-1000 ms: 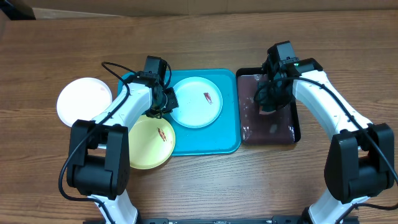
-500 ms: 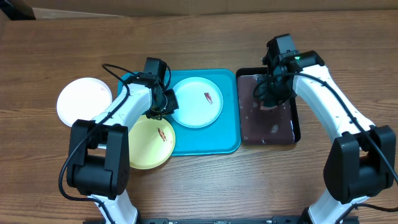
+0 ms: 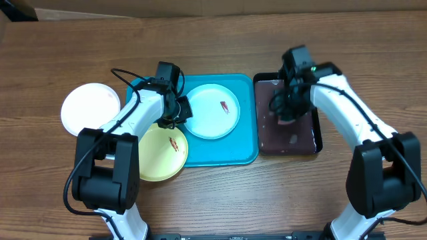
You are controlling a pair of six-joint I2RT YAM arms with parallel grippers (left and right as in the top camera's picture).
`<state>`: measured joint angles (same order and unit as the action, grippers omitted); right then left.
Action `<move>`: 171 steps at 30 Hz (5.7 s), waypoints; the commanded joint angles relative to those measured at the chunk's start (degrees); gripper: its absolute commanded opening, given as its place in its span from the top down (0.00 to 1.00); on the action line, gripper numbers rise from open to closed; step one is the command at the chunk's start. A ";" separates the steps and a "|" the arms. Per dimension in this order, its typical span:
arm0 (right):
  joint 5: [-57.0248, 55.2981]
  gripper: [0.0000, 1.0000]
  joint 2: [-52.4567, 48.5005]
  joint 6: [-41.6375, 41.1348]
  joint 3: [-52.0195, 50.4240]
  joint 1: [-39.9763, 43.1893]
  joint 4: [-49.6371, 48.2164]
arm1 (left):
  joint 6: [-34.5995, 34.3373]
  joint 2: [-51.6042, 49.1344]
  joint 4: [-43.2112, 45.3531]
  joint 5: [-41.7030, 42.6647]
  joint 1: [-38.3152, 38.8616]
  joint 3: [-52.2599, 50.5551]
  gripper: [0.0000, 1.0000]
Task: Clean dirty plates on tray and stack at the side
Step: 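Lift the sponge and move it onto the light blue plate, then scrub the light blue plate with the sponge in right gripper, then drop the sponge into the black tray and raise right gripper aside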
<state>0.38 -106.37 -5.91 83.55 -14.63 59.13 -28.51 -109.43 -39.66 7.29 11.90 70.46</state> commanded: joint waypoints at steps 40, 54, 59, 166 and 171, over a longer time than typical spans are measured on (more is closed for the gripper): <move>-19.06 0.96 -9.99 -0.07 10.25 -22.01 -10.93 | 0.04 0.02 3.26 4.31 3.34 -1.46 0.96; -22.88 0.96 -13.29 -0.50 10.25 -21.97 -10.47 | 0.20 0.02 3.21 4.13 3.61 -1.46 0.96; -22.88 0.96 -13.35 -0.52 10.23 -21.94 -10.45 | 0.22 0.02 3.06 4.13 3.61 -1.46 0.96; 16.33 0.96 -10.05 1.64 20.65 1.42 11.98 | 0.20 0.02 3.67 2.19 3.45 -1.46 0.83; 2.80 0.96 -10.12 1.42 17.14 3.10 13.00 | 0.17 0.02 3.76 2.19 3.52 -1.46 0.79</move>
<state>14.02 -117.38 -5.30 102.59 -11.62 72.12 -28.58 -109.43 -36.14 8.60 15.03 69.60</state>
